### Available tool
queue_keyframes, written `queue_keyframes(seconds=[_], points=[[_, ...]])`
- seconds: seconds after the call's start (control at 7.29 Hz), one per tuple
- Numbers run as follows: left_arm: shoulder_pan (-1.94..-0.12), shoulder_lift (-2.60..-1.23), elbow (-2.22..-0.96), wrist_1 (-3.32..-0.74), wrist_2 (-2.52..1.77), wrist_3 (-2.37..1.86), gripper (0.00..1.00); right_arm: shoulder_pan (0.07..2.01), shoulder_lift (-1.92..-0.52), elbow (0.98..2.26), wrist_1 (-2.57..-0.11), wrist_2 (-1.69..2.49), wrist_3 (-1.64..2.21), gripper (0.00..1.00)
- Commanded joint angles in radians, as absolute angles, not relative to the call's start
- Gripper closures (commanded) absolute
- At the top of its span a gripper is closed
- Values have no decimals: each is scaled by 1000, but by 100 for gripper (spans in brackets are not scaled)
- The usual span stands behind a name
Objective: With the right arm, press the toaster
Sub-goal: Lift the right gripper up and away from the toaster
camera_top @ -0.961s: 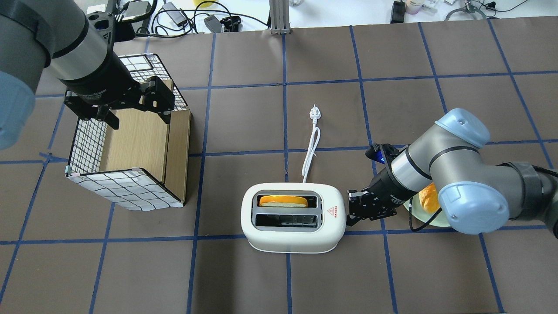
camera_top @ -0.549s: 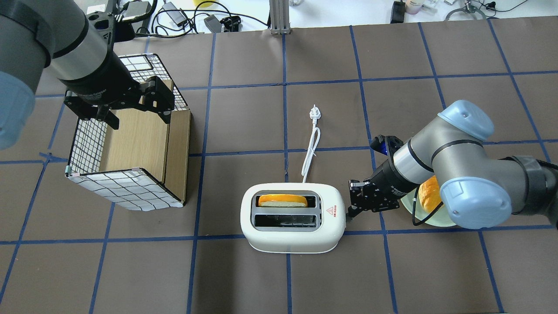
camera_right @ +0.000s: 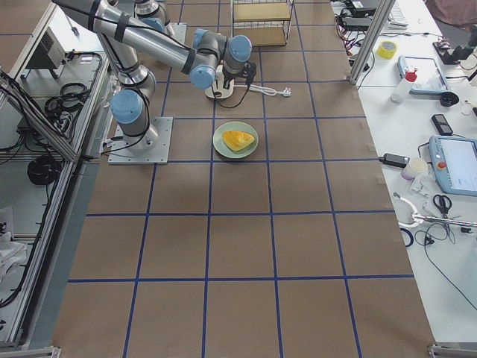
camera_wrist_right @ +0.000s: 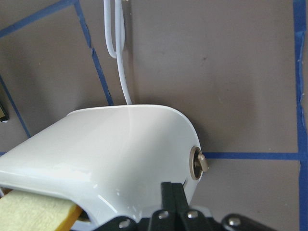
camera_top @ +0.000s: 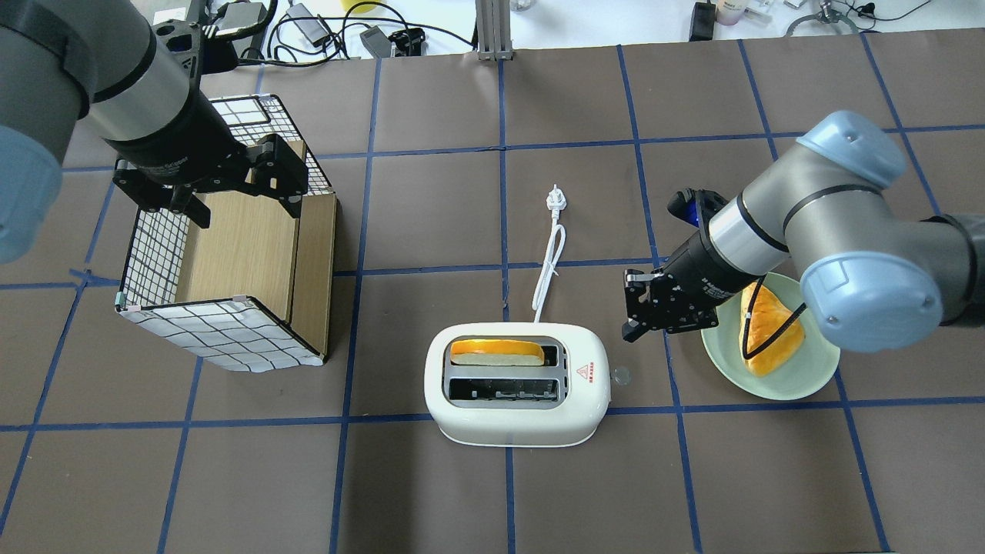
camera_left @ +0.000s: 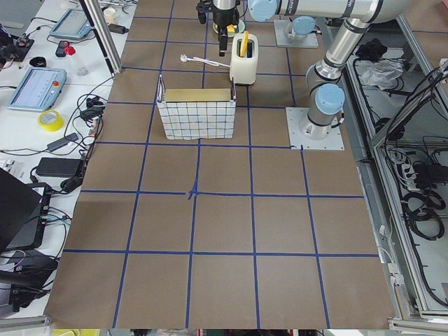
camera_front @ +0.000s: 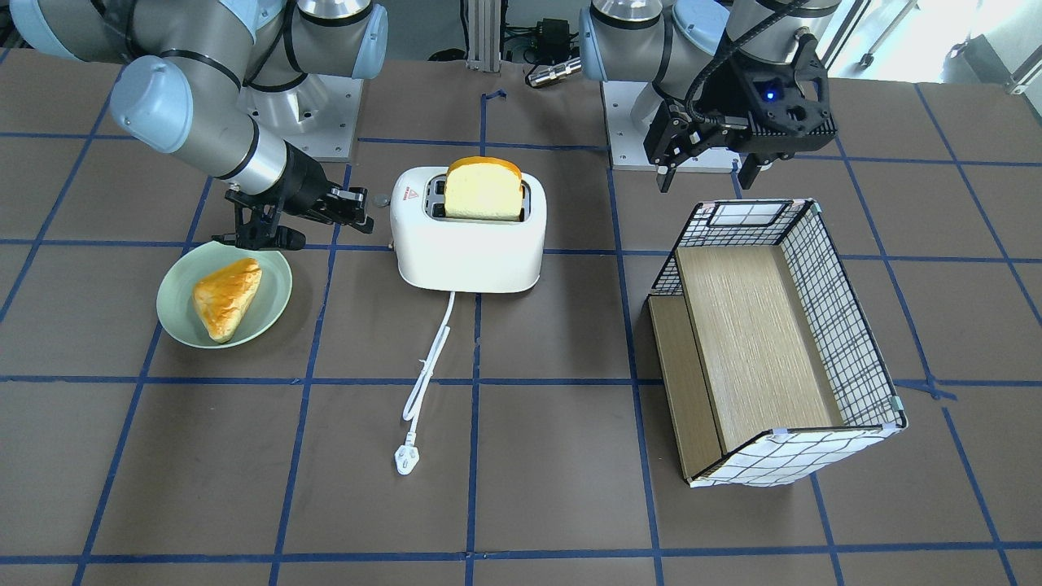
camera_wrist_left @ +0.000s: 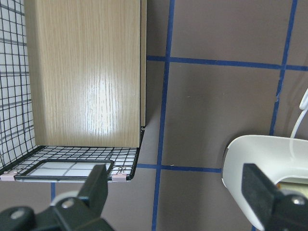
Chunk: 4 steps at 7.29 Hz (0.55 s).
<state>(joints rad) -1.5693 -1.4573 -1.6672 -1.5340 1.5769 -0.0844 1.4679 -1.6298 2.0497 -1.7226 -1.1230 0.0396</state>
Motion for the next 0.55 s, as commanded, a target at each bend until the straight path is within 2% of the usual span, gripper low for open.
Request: queue_keyframes(seconds=[0.0, 0.41], points=[[-1569, -1457, -1667, -1534, 1577, -84, 0, 1470, -1632, 1849, -1501, -1182, 46, 100], [-1569, -1457, -1667, -1534, 1577, -84, 0, 1471, -1635, 1688, -1408, -1290, 55, 94]])
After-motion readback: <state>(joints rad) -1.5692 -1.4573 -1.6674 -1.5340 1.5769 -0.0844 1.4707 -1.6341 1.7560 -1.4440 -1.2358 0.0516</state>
